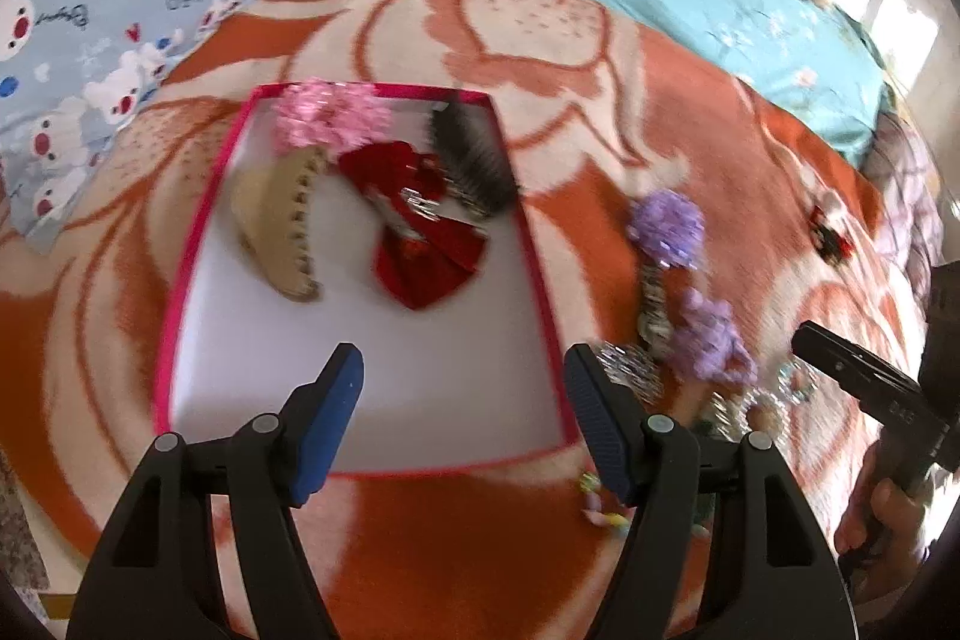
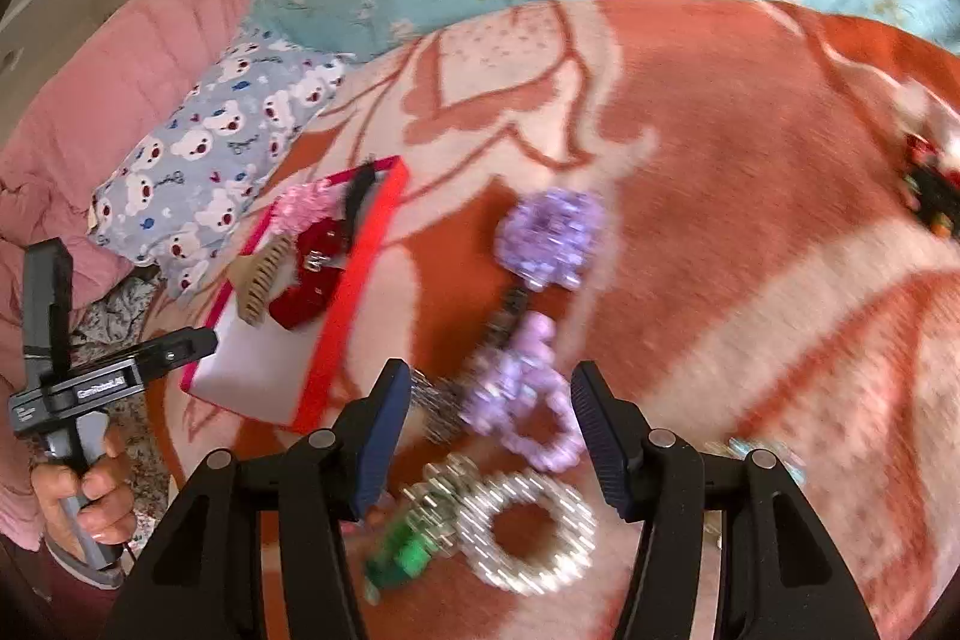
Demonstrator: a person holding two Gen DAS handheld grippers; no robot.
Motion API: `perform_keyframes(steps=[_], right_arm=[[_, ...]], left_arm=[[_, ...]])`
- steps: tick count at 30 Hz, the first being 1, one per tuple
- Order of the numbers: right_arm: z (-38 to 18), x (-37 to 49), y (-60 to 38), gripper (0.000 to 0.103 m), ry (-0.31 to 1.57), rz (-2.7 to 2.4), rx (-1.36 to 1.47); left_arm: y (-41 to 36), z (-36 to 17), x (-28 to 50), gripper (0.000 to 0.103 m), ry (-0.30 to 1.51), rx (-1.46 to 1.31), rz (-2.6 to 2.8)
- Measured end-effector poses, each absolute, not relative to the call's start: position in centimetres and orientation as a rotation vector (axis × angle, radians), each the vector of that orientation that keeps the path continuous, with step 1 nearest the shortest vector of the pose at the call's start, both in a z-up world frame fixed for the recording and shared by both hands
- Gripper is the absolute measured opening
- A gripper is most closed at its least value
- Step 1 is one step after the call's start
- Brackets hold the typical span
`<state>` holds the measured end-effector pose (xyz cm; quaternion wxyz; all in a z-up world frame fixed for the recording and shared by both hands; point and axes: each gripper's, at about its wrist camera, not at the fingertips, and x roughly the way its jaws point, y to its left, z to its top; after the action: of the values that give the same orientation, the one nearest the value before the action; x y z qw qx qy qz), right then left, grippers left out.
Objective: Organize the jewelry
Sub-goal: 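Grasp the green braided band with the left tool while the right tool grasps the pearl bracelet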
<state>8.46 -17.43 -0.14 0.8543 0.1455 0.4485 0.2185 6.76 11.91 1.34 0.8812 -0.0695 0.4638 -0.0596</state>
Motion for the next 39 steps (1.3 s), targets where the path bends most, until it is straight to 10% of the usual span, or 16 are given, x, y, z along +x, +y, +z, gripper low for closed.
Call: perform_keyframes(steps=[16,26,29,35,39], right_arm=[[-2.1,4.2,-19.6,0.056,0.982,0.442,0.292],[-4.7,4.5,-17.7,0.038,1.044,0.44,0.23],[-5.1,4.7,-17.9,0.013,1.042,0.43,0.238],[-5.0,4.5,-19.2,0.012,1.033,0.438,0.306],[-4.3,4.2,-19.8,0.012,1.01,0.434,0.326]], left_arm=[[4.7,-0.1,2.8,0.069,1.043,-0.068,-0.288],[0.2,-3.4,2.4,0.069,1.118,-0.017,-0.39],[-0.5,-4.6,2.8,0.069,1.147,-0.011,-0.4],[-1.3,-5.8,3.6,0.069,1.17,-0.045,-0.454],[-1.9,-6.0,3.8,0.044,1.158,-0.031,-0.471]])
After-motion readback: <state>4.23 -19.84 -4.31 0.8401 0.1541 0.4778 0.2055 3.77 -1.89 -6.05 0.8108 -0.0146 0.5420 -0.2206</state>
